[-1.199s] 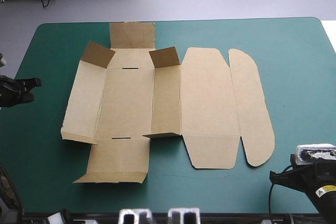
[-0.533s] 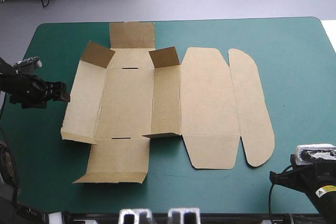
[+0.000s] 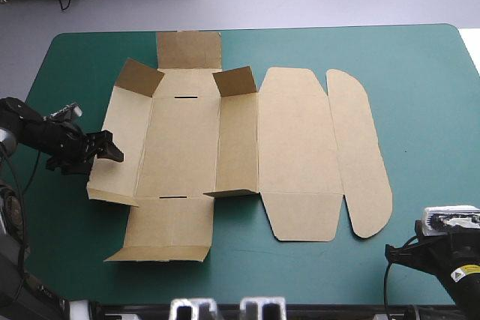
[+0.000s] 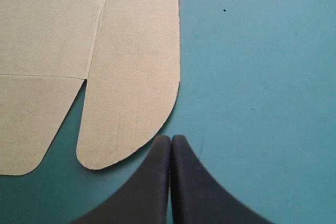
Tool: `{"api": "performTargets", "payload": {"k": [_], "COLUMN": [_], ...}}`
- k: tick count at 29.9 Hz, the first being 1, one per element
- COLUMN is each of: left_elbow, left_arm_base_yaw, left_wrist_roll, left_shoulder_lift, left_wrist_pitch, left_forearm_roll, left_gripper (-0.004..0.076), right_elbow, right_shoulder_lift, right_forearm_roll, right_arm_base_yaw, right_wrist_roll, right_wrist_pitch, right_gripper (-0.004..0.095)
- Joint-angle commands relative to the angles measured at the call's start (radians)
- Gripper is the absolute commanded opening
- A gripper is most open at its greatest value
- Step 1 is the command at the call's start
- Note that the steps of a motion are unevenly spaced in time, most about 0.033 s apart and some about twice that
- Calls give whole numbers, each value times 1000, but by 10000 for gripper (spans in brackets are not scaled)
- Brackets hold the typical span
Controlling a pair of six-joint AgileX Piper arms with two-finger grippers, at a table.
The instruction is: Fold the box
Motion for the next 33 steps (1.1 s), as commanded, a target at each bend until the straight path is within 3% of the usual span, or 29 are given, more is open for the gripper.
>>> {"api": "performTargets", "payload": {"k": [1,4,6,13,21,27,33], "left_elbow": [12,17,17,17,-12,-156,-350], "left_arm_base_yaw": [-7,-16,-24,-74,-105,-130,-281], "left_wrist_roll": [25,28,28,51,81,104,194], "left_shoulder_lift": [-33,-33,-33,-31,-26,-66,-91], "left_wrist_pitch": [85,85,83,58,64,86,80], "left_forearm_roll": [-75,-67,-72,-77,-86,-26,168], "left_gripper": [563,538,475,10,-9,-9,-9], "right_elbow": [-23,-23,-23,-23,-23,-23,-23], "right_shoulder_lift": [11,11,11,11,11,11,11], "right_forearm_roll": [6,6,7,7,7,7,10], "right_arm_base_yaw": [0,0,0,0,0,0,0], "right_wrist_roll": [1,1,1,3,3,3,3], "right_wrist_pitch": [-60,-60,-59,-58,-58,-58,-58], "right_gripper": [-13,-13,-13,-13,-13,-13,-13]}}
